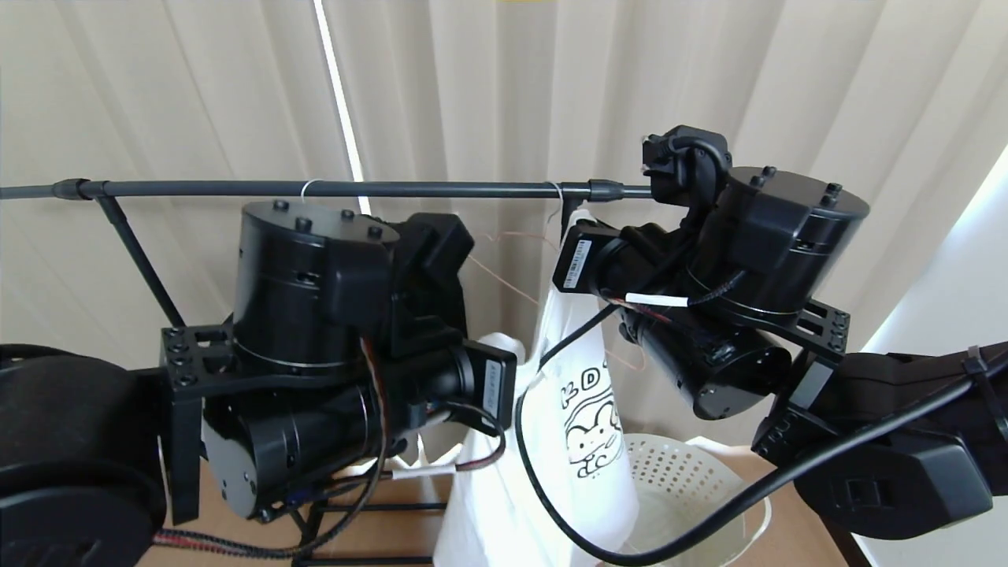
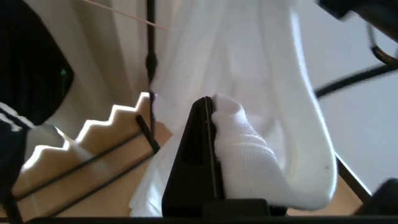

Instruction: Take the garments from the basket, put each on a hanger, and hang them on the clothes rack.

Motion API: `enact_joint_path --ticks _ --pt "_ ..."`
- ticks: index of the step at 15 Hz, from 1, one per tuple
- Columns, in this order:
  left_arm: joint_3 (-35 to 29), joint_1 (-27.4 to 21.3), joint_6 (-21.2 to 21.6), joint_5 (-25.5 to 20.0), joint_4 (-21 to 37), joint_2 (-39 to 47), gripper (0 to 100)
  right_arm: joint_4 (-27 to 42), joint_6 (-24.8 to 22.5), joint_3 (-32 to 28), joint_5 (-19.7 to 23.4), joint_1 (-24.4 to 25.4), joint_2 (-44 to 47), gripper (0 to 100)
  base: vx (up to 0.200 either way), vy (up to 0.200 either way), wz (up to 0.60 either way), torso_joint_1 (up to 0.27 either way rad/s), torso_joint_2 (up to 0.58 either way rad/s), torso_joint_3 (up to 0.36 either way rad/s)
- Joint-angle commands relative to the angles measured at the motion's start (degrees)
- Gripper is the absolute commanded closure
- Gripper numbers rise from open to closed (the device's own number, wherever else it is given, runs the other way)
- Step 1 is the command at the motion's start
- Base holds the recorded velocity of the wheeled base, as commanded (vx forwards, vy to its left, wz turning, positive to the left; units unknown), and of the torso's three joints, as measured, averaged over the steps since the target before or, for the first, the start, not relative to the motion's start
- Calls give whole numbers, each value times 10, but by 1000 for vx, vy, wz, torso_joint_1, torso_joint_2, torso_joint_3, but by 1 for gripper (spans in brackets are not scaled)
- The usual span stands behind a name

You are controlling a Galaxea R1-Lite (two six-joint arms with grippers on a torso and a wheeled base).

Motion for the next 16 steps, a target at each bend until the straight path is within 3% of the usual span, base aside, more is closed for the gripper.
enact_joint_path --ticks 1,4,9,12,16 --pt "4 -55 -29 1 -3 29 100 0 0 3 -1 3 5 100 0 0 0 0 0 0" --pt "-9 -94 -66 1 -11 56 100 -1 1 5 -1 11 5 100 0 0 0 0 0 0" --pt "-9 -93 -83 10 -29 62 100 1 -1 11 -8 10 4 100 0 0 0 0 0 0" --pt "30 -36 -68 34 -29 26 100 6 -8 18 -23 -10 -3 100 0 0 0 0 0 0" --pt "52 32 -59 34 -29 7 100 7 -60 48 -22 -16 -22 100 0 0 0 0 0 0"
